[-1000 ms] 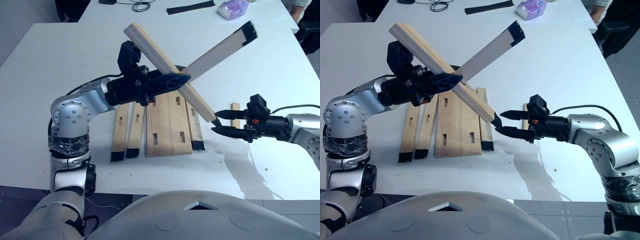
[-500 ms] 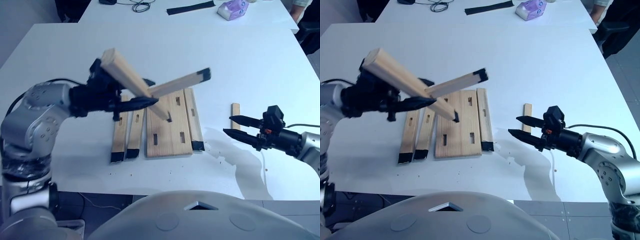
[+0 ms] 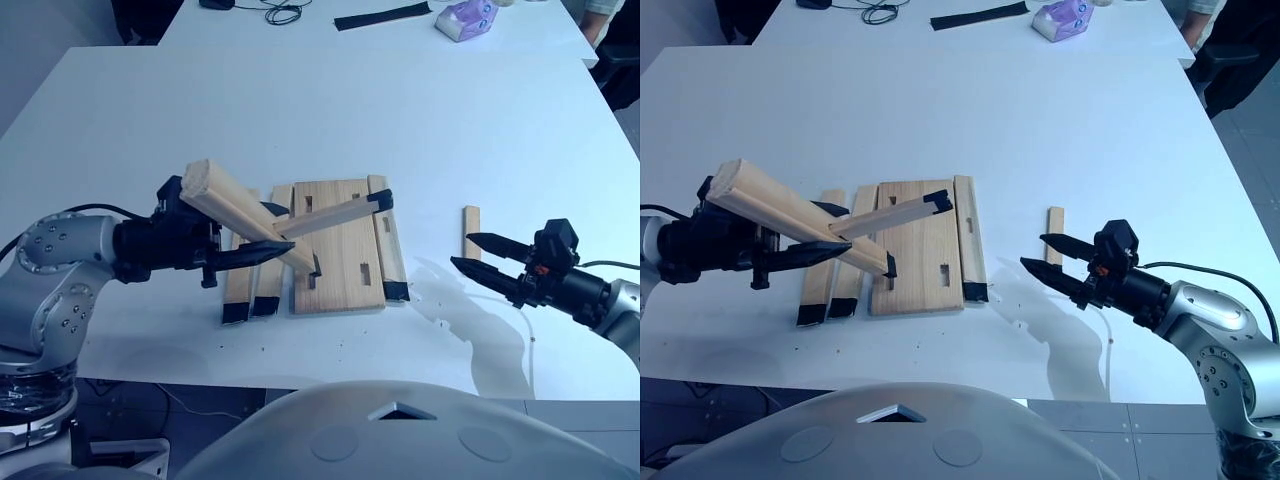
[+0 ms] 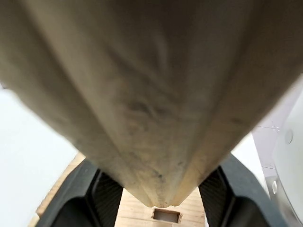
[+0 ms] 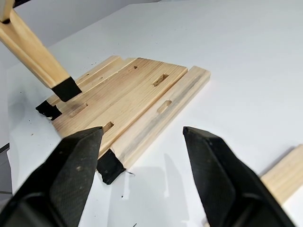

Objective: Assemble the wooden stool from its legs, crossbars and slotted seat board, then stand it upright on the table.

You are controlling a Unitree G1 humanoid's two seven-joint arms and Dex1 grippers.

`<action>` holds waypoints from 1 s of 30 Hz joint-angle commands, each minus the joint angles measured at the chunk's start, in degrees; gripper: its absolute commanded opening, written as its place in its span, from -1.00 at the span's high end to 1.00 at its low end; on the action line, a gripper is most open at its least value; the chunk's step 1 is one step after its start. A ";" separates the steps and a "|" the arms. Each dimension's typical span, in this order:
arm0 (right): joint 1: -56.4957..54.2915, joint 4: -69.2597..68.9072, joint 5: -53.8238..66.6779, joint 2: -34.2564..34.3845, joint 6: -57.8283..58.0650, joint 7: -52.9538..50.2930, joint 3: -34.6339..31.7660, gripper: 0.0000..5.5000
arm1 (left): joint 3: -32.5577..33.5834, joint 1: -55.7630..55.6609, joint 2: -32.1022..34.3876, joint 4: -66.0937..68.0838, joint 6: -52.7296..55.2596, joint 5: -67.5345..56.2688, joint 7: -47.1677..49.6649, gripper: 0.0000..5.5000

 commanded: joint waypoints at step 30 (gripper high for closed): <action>-1.04 -1.02 1.28 0.51 1.17 -0.68 0.23 -0.12 | -7.85 4.90 1.20 8.01 -20.73 10.73 -9.51 0.25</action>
